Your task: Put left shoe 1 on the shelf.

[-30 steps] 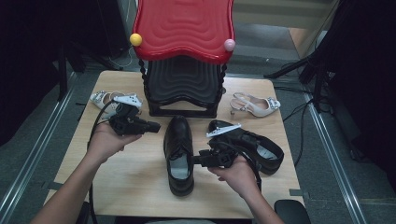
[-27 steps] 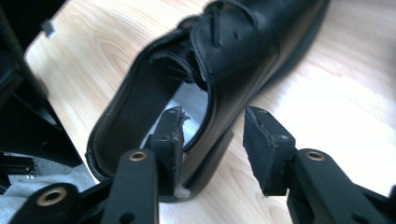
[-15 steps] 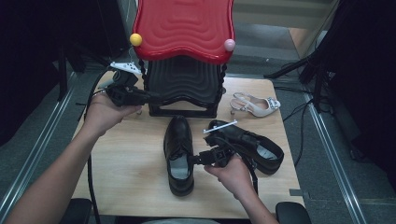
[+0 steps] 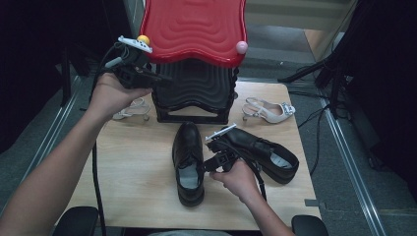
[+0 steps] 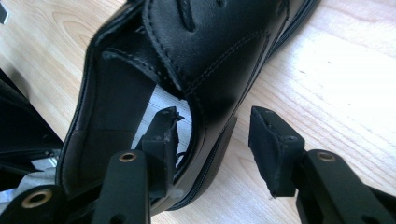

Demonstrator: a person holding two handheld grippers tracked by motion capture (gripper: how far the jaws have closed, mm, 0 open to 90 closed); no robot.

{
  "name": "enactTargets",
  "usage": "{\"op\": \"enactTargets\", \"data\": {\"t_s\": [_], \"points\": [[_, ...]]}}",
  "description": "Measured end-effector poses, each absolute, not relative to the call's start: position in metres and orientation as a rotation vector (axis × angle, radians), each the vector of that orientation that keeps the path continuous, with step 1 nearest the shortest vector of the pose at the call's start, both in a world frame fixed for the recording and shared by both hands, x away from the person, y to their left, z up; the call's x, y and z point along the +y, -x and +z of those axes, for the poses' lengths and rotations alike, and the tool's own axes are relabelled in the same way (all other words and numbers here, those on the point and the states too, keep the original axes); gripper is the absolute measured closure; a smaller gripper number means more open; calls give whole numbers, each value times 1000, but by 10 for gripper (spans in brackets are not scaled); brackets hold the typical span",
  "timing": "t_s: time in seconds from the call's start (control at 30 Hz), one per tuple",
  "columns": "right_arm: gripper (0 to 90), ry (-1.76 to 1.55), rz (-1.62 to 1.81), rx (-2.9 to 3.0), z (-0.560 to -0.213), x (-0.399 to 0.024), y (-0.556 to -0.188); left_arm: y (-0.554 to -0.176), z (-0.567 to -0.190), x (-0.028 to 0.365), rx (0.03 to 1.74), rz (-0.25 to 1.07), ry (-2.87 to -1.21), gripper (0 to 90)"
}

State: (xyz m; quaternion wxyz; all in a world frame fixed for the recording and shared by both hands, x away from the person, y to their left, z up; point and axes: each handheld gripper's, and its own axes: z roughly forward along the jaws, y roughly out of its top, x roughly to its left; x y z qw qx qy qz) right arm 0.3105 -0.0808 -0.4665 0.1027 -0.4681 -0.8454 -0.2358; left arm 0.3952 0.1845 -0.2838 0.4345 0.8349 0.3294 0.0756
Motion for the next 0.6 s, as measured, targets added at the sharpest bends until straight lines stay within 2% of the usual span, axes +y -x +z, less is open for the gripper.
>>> {"op": "enactTargets", "data": {"t_s": [0.2, 0.43, 0.6], "points": [[566, 1363, -648, -2507, -471, -75, -317, -406, -267, 181, 828, 221, -2076, 836], [604, 1323, -620, -2537, -474, -70, -319, -415, -242, 177, 814, 253, -2049, 897], [619, 1341, -610, -2507, -476, -70, -322, -430, -233, 168, 838, 289, -2067, 898]]}}
